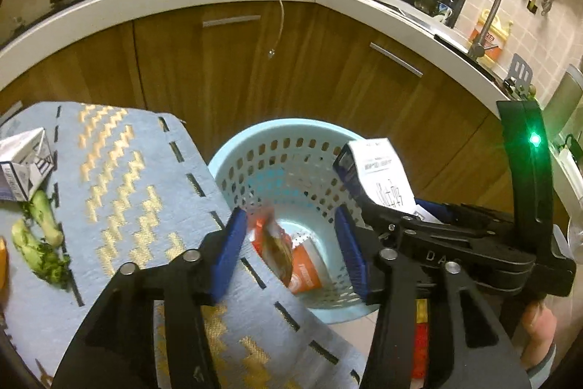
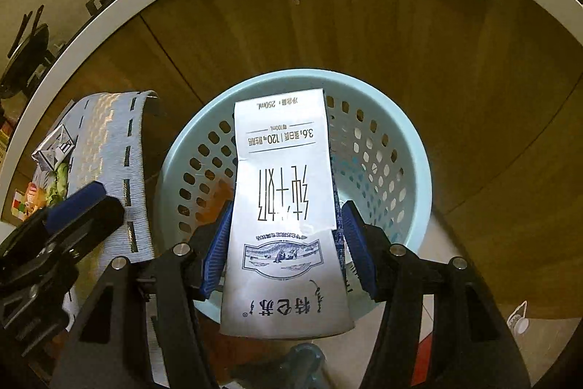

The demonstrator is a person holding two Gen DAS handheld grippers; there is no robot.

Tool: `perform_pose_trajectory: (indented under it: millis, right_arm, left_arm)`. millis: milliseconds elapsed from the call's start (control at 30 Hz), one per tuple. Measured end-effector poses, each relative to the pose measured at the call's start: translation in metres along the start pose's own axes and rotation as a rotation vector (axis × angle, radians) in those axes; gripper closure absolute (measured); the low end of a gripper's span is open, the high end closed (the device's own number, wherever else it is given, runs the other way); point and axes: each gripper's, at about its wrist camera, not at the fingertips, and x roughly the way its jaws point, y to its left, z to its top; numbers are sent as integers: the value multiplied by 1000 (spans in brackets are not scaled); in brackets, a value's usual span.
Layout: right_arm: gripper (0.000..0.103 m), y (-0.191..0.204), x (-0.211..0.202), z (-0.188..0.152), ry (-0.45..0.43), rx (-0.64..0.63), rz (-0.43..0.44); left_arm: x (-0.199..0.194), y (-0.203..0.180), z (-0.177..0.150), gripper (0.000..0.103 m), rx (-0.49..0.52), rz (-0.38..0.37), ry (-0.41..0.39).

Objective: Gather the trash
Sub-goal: 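Carry the carton and orange bag over the blue basket and open both grippers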

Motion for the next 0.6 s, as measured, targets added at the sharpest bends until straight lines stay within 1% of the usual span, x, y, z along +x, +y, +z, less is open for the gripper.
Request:
perform_pose_trajectory:
  millis: [67,100,167,333,467,600]
  right_arm:
    - [44,-1,-1,-1,-4,5,2]
    - [43,-1,-2,-1,-7,6,3]
    - [43,-2,-4,0,-12,5,7]
    - [43,4,-13,2,-32,-4,18]
    - [43,20,-26,1,-64,-31,55]
    - [43,46,-42,-1,-107,-84,102]
  left_arm:
    - [-4,1,1,53,-5,-3,-3]
    - [-6,2,1,50,-6,-2,-7]
    - [-12,3,0,48,-6,4,-19]
    - [-27,8,-4,48,-22,3,-44]
    - [-43,13,-9,48,-31,17,-76]
    - [-68,26,-14,48,-55,42,-120]
